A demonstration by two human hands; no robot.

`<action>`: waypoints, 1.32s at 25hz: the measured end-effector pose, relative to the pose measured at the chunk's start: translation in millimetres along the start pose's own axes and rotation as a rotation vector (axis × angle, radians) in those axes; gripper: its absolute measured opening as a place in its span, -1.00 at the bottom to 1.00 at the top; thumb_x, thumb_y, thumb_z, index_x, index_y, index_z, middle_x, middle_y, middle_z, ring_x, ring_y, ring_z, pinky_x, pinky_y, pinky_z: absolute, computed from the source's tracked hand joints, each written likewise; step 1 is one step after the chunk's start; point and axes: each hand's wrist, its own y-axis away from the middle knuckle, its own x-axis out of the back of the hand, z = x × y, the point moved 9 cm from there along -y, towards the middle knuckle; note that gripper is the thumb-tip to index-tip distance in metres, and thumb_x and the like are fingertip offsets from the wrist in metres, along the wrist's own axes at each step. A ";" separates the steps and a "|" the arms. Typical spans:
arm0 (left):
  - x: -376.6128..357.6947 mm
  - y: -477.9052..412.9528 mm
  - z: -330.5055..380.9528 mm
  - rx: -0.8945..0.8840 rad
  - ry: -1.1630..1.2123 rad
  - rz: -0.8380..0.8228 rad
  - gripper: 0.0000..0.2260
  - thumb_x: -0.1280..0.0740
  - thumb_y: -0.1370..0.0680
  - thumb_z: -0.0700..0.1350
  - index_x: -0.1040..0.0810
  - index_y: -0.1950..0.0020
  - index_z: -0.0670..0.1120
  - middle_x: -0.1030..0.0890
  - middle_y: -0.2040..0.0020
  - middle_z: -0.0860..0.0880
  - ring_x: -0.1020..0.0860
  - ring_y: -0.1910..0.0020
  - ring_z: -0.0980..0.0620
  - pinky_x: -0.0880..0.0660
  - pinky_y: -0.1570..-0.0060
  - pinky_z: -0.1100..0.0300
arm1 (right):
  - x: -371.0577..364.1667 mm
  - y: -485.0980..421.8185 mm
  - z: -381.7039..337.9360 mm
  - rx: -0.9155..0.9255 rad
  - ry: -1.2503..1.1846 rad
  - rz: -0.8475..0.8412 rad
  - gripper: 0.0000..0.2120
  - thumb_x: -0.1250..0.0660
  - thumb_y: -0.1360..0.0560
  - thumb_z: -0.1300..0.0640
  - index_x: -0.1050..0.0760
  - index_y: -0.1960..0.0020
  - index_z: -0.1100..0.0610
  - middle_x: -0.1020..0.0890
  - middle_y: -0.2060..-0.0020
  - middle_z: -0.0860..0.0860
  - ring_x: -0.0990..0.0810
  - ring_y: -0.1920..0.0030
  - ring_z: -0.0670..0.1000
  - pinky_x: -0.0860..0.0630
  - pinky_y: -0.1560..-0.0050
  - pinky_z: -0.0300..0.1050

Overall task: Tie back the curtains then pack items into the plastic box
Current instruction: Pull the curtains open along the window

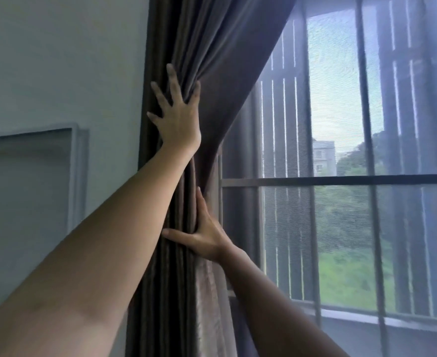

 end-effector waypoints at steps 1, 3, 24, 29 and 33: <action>-0.3 -0.7 -13.6 0.021 0.022 -0.011 -0.12 -0.33 -0.44 -0.44 0.00 -0.52 0.19 0.31 -0.53 -0.10 0.17 -0.49 -0.32 -0.24 -0.28 -0.39 | -11.6 -3.6 -3.8 -0.001 0.009 -0.023 0.19 -0.43 -0.17 -0.39 0.25 -0.51 -0.11 -0.04 -0.53 -0.09 -0.12 -0.49 -0.01 -0.20 -0.46 0.07; 1.0 -1.6 -35.2 0.053 0.065 -0.040 -0.13 -0.29 -0.47 -0.46 0.03 -0.51 0.24 0.30 -0.53 -0.11 0.09 -0.49 -0.37 -0.36 -0.23 -0.32 | -30.7 -8.2 -8.8 0.005 0.054 -0.050 0.17 -0.39 -0.19 -0.42 0.27 -0.50 -0.11 0.00 -0.53 -0.07 -0.08 -0.50 0.04 -0.16 -0.46 0.15; 17.8 1.6 -116.2 0.047 0.118 -0.127 -0.12 -0.12 -0.48 -0.52 0.19 -0.52 0.19 0.21 -0.56 -0.04 0.03 -0.47 -0.40 -0.37 -0.27 -0.25 | -113.4 -35.6 -32.5 0.008 0.045 -0.152 0.10 -0.32 -0.25 -0.43 0.34 -0.48 -0.16 0.20 -0.53 -0.06 0.05 -0.52 0.06 -0.12 -0.44 0.24; 4.8 28.0 -77.9 -0.054 0.070 -0.202 -0.19 -0.25 -0.53 -0.34 0.16 -0.51 0.22 0.24 -0.55 -0.07 0.06 -0.49 -0.36 -0.40 -0.21 -0.28 | -94.4 -14.8 -17.5 -0.040 0.095 -0.225 0.14 -0.33 -0.23 -0.42 0.41 -0.45 -0.17 0.19 -0.53 0.09 0.23 -0.51 0.14 0.04 -0.48 0.16; 7.4 41.9 -22.7 -0.151 0.079 -0.194 -0.41 -0.29 -0.56 -0.02 -0.08 -0.52 0.10 0.20 -0.55 -0.12 0.09 -0.51 -0.27 -0.17 -0.34 -0.35 | -36.9 23.8 18.5 -0.156 0.193 -0.229 0.12 -0.30 -0.21 -0.49 0.38 -0.45 -0.21 0.15 -0.53 0.10 0.14 -0.52 0.15 -0.03 -0.47 0.24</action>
